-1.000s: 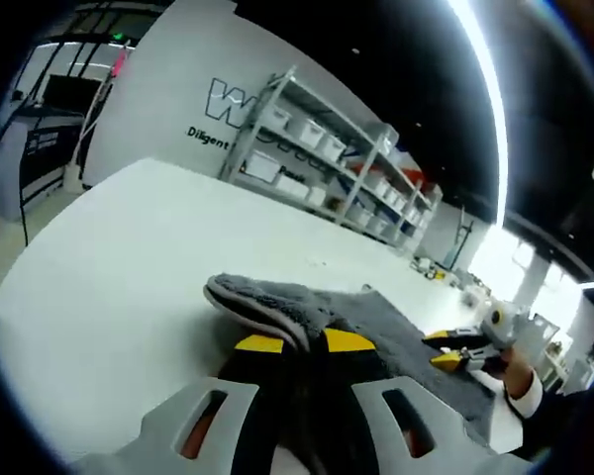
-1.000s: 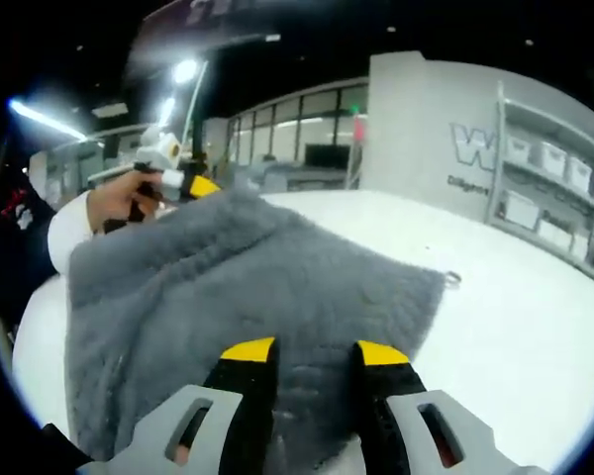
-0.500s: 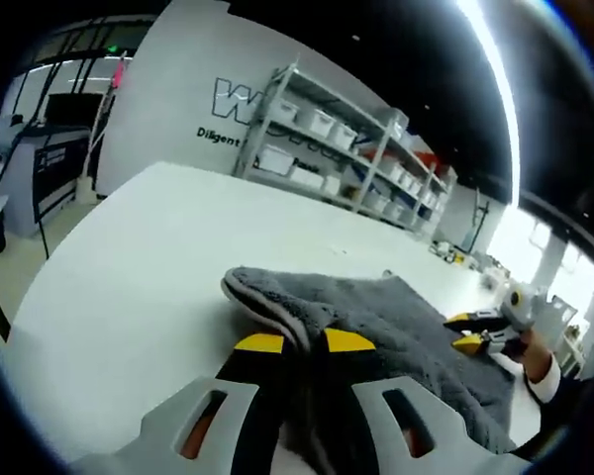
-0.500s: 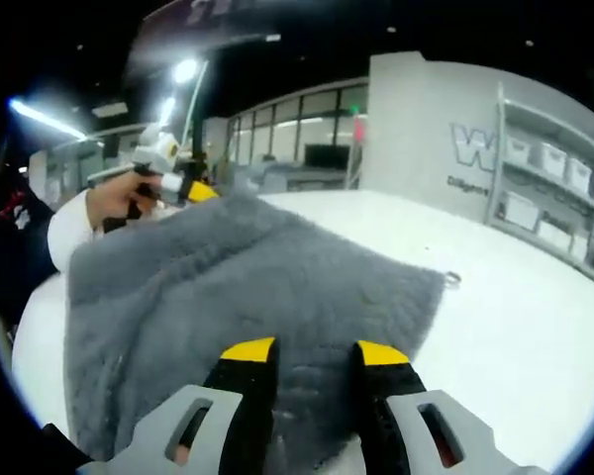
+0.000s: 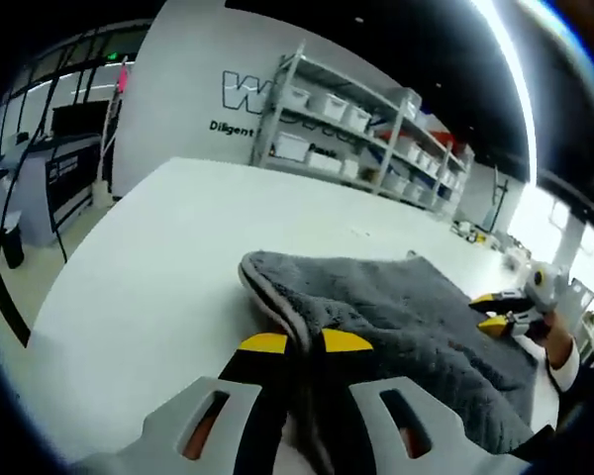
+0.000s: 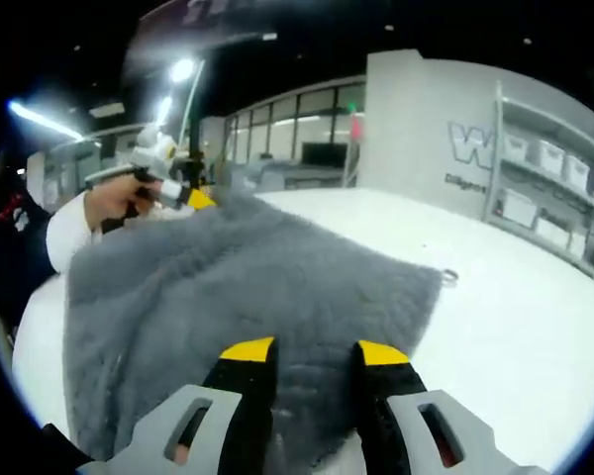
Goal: Open the folded towel by lifting each exposed corner and separating the folded layers until the towel lies flat within the target outline without major curled edges
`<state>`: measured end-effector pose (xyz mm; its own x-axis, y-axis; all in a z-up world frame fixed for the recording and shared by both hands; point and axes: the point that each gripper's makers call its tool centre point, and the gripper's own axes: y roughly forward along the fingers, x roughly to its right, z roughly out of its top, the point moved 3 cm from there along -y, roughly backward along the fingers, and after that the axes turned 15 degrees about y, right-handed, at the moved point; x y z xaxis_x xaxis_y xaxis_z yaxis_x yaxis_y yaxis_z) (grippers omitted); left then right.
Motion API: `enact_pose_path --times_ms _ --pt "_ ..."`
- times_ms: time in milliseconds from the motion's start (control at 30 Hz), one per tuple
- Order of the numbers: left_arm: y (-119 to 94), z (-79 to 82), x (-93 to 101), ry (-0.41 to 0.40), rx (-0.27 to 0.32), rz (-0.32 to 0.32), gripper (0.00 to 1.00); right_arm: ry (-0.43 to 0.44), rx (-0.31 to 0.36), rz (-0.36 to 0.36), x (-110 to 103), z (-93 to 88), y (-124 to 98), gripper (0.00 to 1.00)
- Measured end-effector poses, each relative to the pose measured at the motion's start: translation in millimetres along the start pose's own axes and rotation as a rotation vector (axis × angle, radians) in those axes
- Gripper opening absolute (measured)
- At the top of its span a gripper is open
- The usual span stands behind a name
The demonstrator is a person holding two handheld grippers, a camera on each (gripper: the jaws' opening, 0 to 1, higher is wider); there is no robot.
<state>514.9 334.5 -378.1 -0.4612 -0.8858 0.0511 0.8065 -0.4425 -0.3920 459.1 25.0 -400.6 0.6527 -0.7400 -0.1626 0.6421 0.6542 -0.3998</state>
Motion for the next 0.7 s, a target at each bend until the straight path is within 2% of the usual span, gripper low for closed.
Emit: enact_pose_path --times_ms 167,200,267,467,600,700 --pt "0 -2.1 -5.4 0.012 -0.031 0.018 0.08 -0.007 0.002 -0.014 3 0.8 0 0.3" --pt "-1 -6.0 -9.3 0.025 -0.068 0.043 0.08 -0.009 0.002 -0.015 4 0.9 0 0.31" --pt "0 -9.0 -13.6 0.088 -0.104 0.072 0.08 -0.013 0.004 -0.019 5 1.1 0 0.32" --pt "0 -6.1 -14.5 0.099 -0.099 0.075 0.08 -0.036 0.007 -0.03 6 2.1 0 0.33" --pt "2 -5.2 -17.7 0.118 -0.101 0.078 0.08 -0.087 0.012 -0.024 5 6.3 0 0.29" --pt "0 -4.9 -11.2 0.123 -0.088 0.064 0.08 -0.126 0.027 0.0 -1 10.9 0 0.27"
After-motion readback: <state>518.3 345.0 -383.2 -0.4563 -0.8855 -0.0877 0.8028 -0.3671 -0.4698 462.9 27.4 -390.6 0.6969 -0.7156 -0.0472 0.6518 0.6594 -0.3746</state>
